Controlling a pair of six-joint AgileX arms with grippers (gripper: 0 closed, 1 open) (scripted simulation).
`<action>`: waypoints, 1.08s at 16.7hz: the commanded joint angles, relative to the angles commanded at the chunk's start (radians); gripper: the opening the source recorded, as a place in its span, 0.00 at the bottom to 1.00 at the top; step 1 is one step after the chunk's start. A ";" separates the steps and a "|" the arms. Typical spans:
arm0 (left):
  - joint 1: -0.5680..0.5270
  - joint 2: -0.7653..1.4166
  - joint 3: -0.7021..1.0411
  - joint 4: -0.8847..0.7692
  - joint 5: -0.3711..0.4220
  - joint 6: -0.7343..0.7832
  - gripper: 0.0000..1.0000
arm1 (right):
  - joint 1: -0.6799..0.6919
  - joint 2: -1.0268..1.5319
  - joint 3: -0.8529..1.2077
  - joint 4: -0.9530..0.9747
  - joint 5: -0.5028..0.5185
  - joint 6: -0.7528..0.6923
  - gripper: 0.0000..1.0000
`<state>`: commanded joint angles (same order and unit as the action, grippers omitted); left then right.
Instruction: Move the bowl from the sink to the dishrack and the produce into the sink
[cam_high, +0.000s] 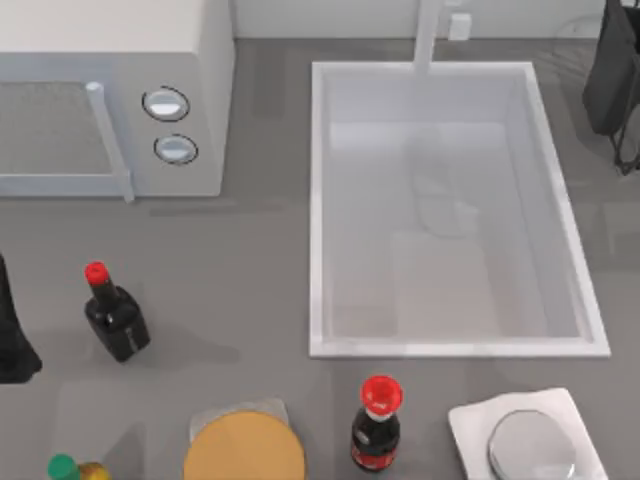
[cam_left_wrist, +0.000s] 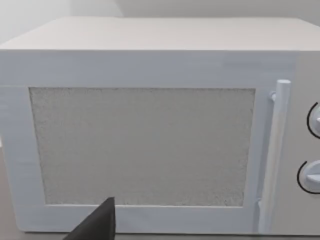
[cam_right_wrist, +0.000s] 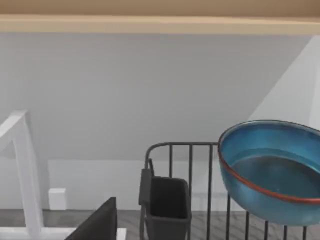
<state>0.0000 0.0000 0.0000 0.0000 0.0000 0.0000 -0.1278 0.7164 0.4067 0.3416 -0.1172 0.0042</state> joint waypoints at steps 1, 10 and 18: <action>0.000 0.000 0.000 0.000 0.000 0.000 1.00 | 0.015 -0.092 -0.051 -0.043 0.015 -0.001 1.00; 0.000 0.000 0.000 0.000 0.000 0.000 1.00 | 0.121 -0.682 -0.386 -0.324 0.111 -0.004 1.00; 0.000 0.000 0.000 0.000 0.000 0.000 1.00 | 0.128 -0.716 -0.407 -0.342 0.117 -0.004 1.00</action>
<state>0.0000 0.0000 0.0000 0.0000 0.0000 0.0000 0.0000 0.0000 0.0000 0.0000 0.0000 0.0000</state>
